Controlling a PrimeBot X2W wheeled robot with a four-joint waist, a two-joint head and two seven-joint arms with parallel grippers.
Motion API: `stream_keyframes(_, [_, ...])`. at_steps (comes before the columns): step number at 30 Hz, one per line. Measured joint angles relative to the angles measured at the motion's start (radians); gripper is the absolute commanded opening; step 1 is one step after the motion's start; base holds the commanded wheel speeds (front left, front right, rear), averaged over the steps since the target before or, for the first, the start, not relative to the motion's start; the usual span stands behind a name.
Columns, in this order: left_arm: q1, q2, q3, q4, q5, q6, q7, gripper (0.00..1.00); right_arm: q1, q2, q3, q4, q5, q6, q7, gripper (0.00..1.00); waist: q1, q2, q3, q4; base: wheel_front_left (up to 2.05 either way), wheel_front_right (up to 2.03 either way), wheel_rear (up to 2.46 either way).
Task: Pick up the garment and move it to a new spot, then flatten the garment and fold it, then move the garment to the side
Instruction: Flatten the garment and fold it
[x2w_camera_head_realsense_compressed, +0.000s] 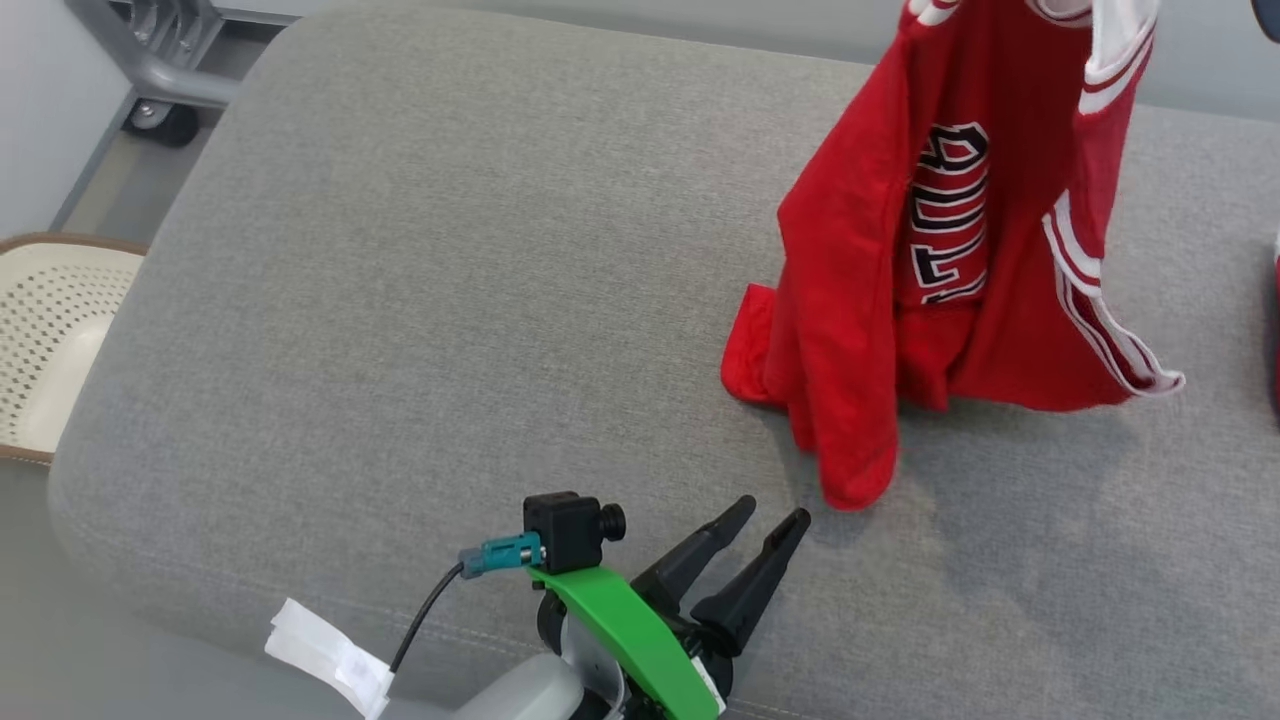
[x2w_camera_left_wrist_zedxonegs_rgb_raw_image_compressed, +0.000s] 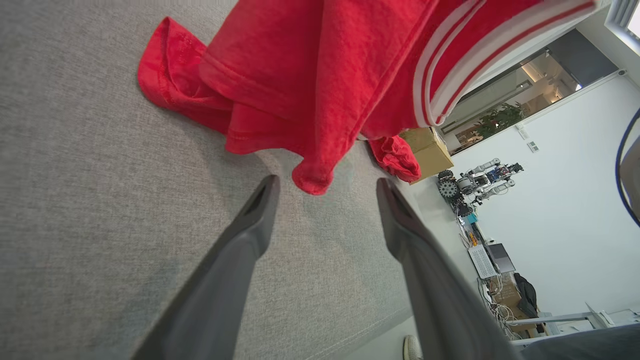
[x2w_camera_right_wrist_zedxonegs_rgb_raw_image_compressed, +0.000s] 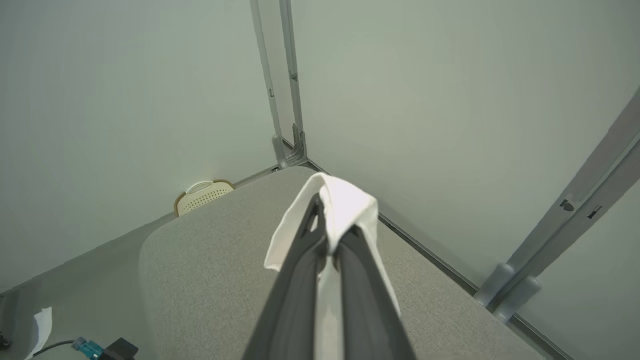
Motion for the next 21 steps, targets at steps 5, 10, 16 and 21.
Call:
stream_keyframes(5, [-0.001,0.0,-0.001,0.02,-0.012,0.0,-0.007,1.0,0.048,-0.044,-0.004,0.119,-0.071,-0.033,0.002,0.0,0.0,0.0,-0.021,0.045,0.0,0.0,0.0])
stream_keyframes(10, [-0.007,0.0,-0.002,0.032,-0.031,0.0,-0.018,1.0,0.19,-0.07,-0.001,0.208,-0.11,-0.052,-0.009,0.0,0.0,0.0,-0.037,0.068,0.0,0.0,0.0])
stream_keyframes(16, [-0.025,0.0,0.005,0.068,-0.03,0.0,-0.031,1.0,0.282,-0.061,-0.003,0.234,-0.112,-0.069,-0.047,0.0,0.0,0.0,-0.031,0.056,0.0,0.0,0.0])
stream_keyframes(21, [-0.089,0.0,0.012,0.09,-0.025,0.0,-0.032,1.0,0.304,-0.044,-0.027,0.232,-0.111,-0.078,-0.1,0.0,0.0,0.0,-0.015,0.022,0.0,0.0,0.0])
